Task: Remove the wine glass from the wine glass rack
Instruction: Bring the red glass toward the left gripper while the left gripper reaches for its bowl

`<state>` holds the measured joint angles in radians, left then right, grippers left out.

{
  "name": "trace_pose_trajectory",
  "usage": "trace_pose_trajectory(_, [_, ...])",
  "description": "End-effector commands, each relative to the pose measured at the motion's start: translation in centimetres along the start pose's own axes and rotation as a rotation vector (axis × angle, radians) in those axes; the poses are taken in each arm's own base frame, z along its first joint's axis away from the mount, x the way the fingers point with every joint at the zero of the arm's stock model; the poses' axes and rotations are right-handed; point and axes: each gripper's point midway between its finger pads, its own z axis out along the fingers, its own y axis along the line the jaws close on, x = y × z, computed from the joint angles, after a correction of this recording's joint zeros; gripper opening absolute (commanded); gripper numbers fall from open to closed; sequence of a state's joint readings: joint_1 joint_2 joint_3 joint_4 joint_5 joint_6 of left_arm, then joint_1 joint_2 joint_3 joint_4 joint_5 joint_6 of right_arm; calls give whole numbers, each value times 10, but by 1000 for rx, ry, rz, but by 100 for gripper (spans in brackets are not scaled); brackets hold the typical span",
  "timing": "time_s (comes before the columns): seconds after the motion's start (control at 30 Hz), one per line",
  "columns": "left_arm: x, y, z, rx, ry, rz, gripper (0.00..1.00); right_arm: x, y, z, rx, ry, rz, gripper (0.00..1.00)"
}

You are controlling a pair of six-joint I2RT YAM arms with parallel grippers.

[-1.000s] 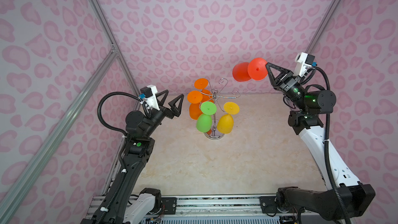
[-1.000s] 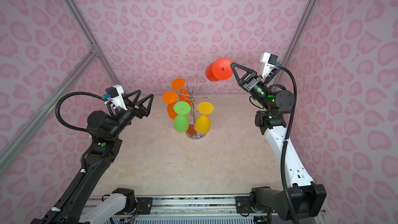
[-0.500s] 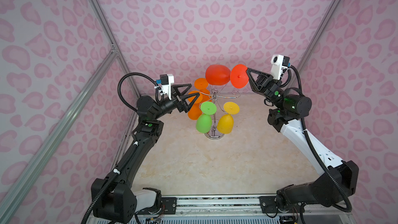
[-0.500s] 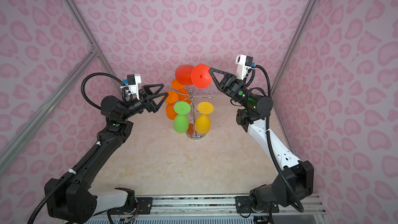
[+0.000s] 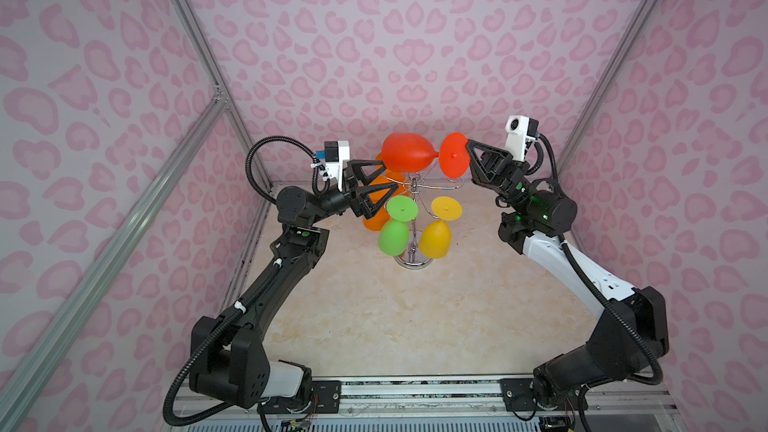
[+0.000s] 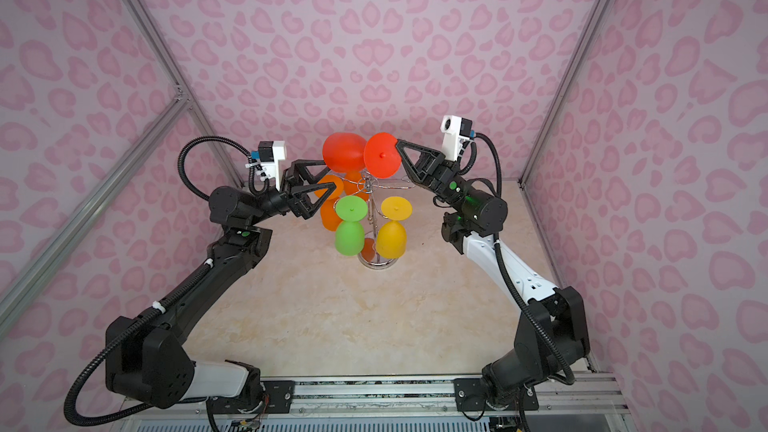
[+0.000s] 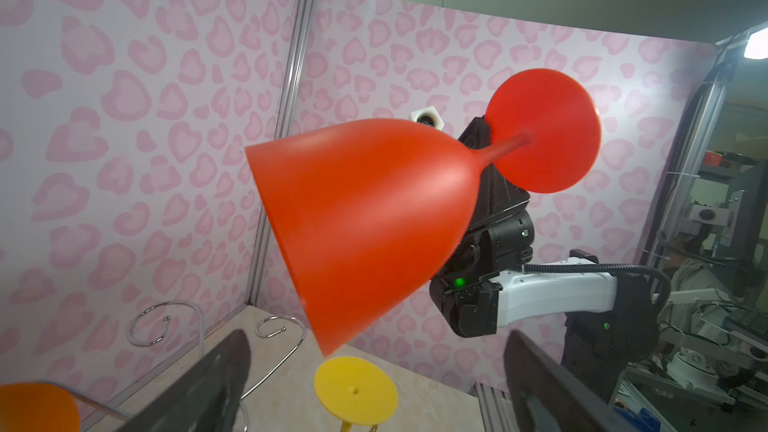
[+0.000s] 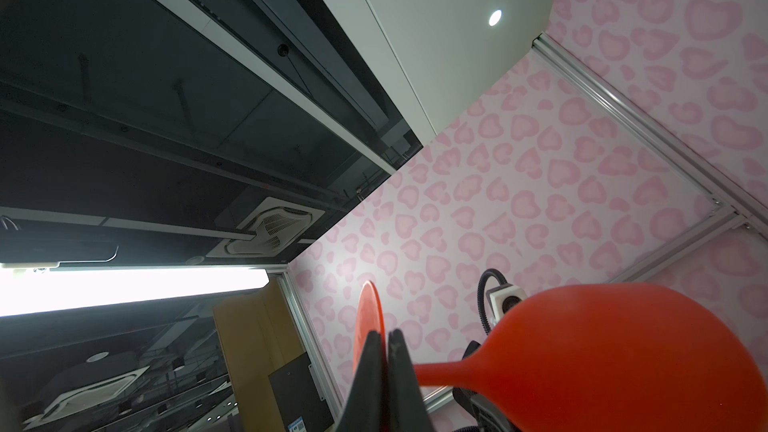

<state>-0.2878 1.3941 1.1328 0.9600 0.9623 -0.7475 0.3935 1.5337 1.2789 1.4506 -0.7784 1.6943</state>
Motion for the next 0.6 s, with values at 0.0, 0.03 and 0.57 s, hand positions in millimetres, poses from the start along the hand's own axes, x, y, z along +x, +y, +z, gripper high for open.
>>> trace_pose_trajectory(0.0, [-13, -19, 2, 62, -33, 49, 93, 4, 10, -1, -58, -1, -2, 0])
trace_pose_trajectory(0.03, [-13, -23, 2, 68, -35, 52, 92, 4, 9, -1, -60, -3, -1, 0])
trace_pose_trajectory(0.57, [-18, -54, -5, 102, -50, 100, 54, 7, -19, -8, -23, 2, 53, 0])
